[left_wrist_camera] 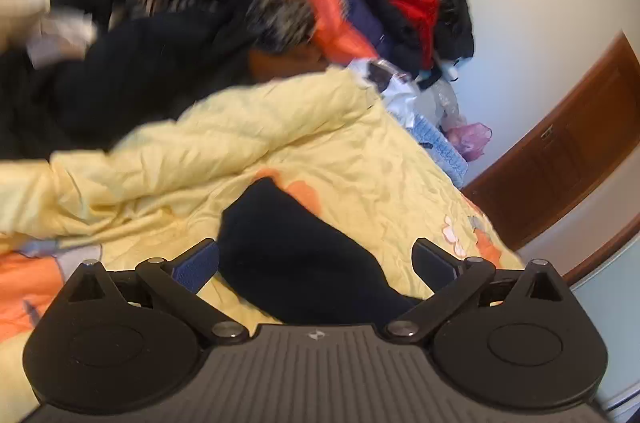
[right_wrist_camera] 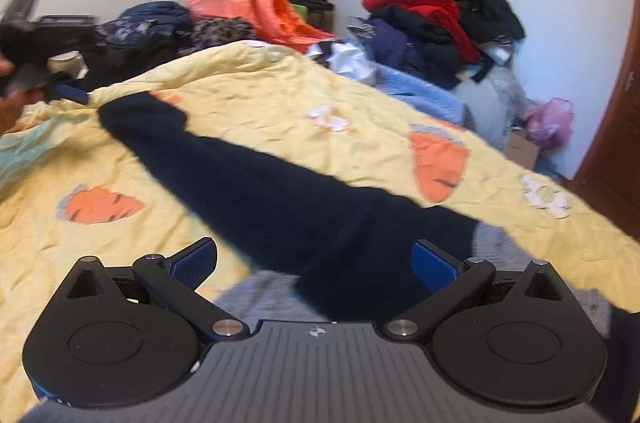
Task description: Fold small clothes
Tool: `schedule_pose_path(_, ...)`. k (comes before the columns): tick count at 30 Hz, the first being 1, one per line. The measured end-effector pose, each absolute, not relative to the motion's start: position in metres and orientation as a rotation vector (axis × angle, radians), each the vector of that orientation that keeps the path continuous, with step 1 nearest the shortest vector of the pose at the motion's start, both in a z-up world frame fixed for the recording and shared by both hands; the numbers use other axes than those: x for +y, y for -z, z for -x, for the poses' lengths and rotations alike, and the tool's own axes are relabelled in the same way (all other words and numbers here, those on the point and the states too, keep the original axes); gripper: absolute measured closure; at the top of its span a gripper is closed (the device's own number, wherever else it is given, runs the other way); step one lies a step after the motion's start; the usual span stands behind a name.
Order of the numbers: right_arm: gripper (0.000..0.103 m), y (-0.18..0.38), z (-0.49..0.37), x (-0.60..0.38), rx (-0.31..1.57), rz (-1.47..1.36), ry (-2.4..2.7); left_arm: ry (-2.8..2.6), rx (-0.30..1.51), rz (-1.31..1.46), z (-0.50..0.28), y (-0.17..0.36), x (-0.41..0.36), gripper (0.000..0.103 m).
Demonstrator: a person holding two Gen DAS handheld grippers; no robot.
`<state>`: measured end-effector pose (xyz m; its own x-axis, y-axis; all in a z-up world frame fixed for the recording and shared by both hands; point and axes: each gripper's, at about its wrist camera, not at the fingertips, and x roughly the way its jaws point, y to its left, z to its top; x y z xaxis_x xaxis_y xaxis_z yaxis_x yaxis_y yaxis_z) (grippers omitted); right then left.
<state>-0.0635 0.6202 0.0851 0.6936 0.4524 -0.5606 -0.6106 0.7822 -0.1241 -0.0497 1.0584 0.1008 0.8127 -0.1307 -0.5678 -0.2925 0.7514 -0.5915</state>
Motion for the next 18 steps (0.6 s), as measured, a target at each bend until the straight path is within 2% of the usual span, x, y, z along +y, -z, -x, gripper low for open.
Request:
schedule_pose_path(8, 0.000, -0.068, 0.057, 0.605, 0.583, 0.199, -0.601, -0.064, 0.656, 0.806, 0.019, -0.073, 1.073, 0.001)
schedule_pose_path(9, 0.000, -0.066, 0.055, 0.605, 0.586, 0.184, -0.596, -0.059, 0.668, 0.809, 0.017, -0.071, 1.072, 0.005)
schedule_pose_path(11, 0.000, -0.064, 0.056, 0.608, 0.574, 0.188, -0.592, -0.056, 0.695, 0.795, 0.013, -0.066, 1.068, 0.024)
schedule_pose_path(13, 0.000, -0.062, 0.057, 0.614, 0.549, 0.188, -0.601, -0.063, 0.741, 0.765, 0.010, -0.063, 1.064, 0.075)
schedule_pose_path(15, 0.000, -0.060, 0.057, 0.623, 0.533, 0.216, -0.597, -0.056, 0.776, 0.743, 0.008, -0.061, 1.061, 0.090)
schedule_pose_path(18, 0.000, -0.058, 0.052, 0.634, 0.524, 0.233, -0.559, -0.062, 0.795, 0.659, 0.006, -0.065, 1.053, 0.096)
